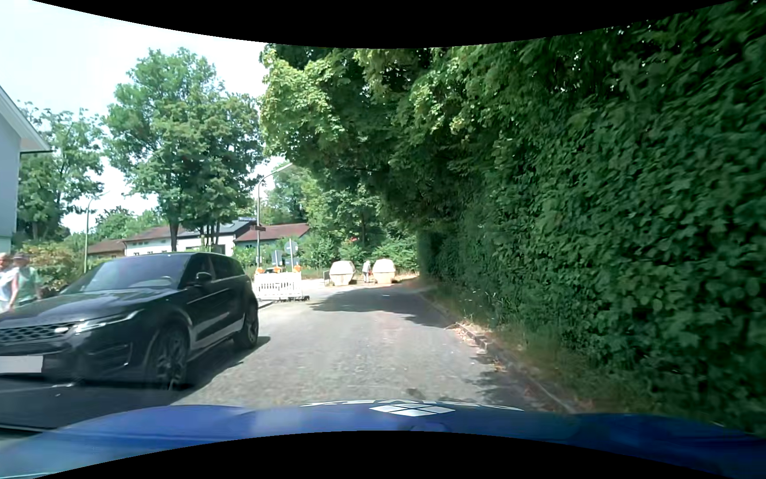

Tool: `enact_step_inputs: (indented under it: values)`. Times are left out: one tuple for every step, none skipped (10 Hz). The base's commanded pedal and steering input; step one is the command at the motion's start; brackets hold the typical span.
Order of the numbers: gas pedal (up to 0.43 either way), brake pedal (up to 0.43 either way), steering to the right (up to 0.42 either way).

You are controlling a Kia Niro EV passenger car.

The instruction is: Follow the waypoints while adhering to traffic rules and regulations

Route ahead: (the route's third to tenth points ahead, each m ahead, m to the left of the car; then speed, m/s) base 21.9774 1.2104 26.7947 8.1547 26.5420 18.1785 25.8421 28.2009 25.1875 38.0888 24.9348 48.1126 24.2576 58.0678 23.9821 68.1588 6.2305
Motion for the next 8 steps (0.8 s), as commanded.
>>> enact_step_inputs:
  values:
    - [0.067,0.000,-0.007]
    - [0.067,0.000,-0.006]
    - [0.067,0.000,-0.005]
    - [0.067,0.000,-0.005]
    - [0.067,0.000,-0.006]
    - [0.067,0.000,-0.006]
    - [0.067,0.000,-0.006]
    - [0.067,0.000,-0.006]
